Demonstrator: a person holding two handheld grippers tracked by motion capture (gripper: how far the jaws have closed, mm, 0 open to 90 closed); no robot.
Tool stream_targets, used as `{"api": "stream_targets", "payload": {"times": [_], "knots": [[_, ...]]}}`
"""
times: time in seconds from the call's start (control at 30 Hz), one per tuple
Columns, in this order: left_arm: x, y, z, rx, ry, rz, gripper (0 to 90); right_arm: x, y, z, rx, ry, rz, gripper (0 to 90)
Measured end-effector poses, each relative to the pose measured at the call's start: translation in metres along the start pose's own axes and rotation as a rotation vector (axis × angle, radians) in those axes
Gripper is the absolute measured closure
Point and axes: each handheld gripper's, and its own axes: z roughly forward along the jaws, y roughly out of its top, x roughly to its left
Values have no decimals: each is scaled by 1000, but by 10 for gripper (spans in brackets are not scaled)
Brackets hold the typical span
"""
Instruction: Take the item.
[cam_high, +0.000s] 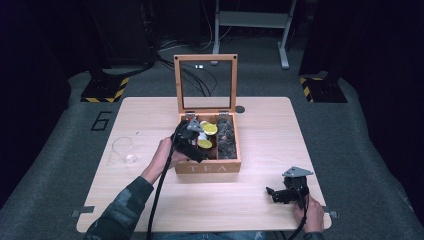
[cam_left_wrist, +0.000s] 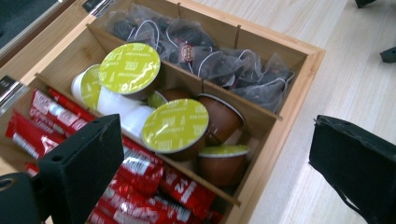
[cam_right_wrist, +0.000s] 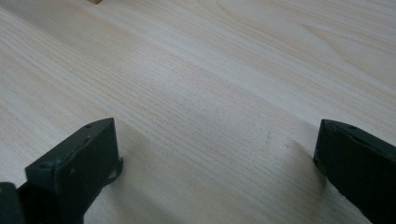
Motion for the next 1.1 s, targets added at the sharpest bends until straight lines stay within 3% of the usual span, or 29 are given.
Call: {"api": "stream_targets", "payload": {"times": [0.2, 0.4, 0.43, 0.67, 0.83, 1.1], "knots": [[-1, 16, 18, 15, -11, 17, 43, 0, 0, 0, 0, 0, 0, 0], [-2, 26, 31, 11, -11, 25, 116, 0, 0, 0, 0, 0, 0, 0], [-2, 29, 36, 20, -12, 43, 133, 0, 0, 0, 0, 0, 0, 0], [-3, 39, 52, 47, -16, 47, 228, 0, 0, 0, 0, 0, -1, 0], [-8, 49, 71, 104, -8, 72, 344, 0, 0, 0, 0, 1, -1, 0], [-12, 53, 95, 191, 18, 59, 532, 0, 0, 0, -3, -4, 7, 0]]}}
